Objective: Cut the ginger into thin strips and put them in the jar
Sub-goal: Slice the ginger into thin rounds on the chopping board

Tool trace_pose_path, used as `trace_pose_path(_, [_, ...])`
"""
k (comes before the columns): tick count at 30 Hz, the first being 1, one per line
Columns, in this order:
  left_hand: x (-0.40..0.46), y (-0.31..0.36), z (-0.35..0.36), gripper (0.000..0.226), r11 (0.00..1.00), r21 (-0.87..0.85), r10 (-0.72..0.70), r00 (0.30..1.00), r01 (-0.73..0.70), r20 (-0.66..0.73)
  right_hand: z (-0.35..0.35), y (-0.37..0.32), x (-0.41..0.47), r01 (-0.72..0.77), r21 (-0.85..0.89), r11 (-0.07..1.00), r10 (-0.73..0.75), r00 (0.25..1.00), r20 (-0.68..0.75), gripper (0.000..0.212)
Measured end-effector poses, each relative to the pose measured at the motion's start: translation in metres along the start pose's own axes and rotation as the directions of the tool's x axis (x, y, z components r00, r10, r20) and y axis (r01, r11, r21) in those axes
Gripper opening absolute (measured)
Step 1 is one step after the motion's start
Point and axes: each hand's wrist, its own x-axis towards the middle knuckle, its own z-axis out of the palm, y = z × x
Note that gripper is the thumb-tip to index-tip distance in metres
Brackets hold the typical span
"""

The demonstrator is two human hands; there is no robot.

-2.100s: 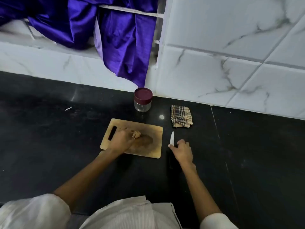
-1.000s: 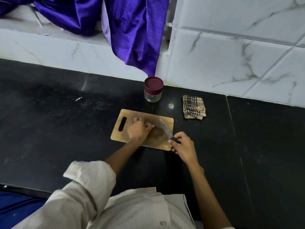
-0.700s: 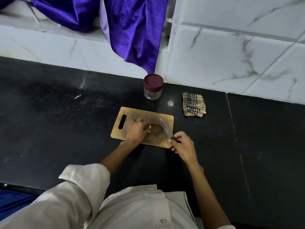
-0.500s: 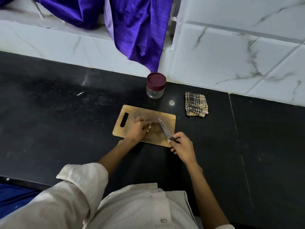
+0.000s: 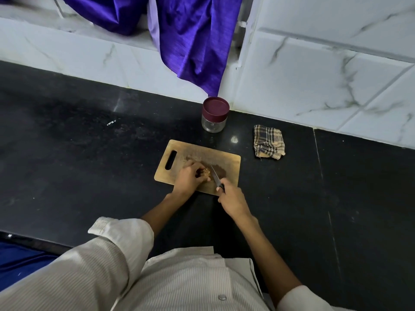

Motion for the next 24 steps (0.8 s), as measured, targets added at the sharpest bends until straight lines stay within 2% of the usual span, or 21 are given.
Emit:
trace_pose_path(8, [0.001,-0.002,-0.001,0.035,1.000,-0.003,-0.003,1.000,0.003,-0.014,0.001,-0.012,0.000,0.045,-0.179,0.983,-0.044,0.999,0.009,0.022])
trace_pose_path(12, [0.001,-0.003,-0.001,0.037,1.000,-0.005,-0.005,1.000,0.005,-0.011,0.004,-0.014,0.002,0.016,-0.222,0.975,-0.009,0.999,0.033,0.024])
trace_pose_path(24, [0.005,-0.002,-0.001,0.028,1.000,-0.012,-0.012,1.000,0.012,0.006,0.004,-0.019,0.018,-0.076,-0.213,0.974,0.089,0.995,0.053,0.032])
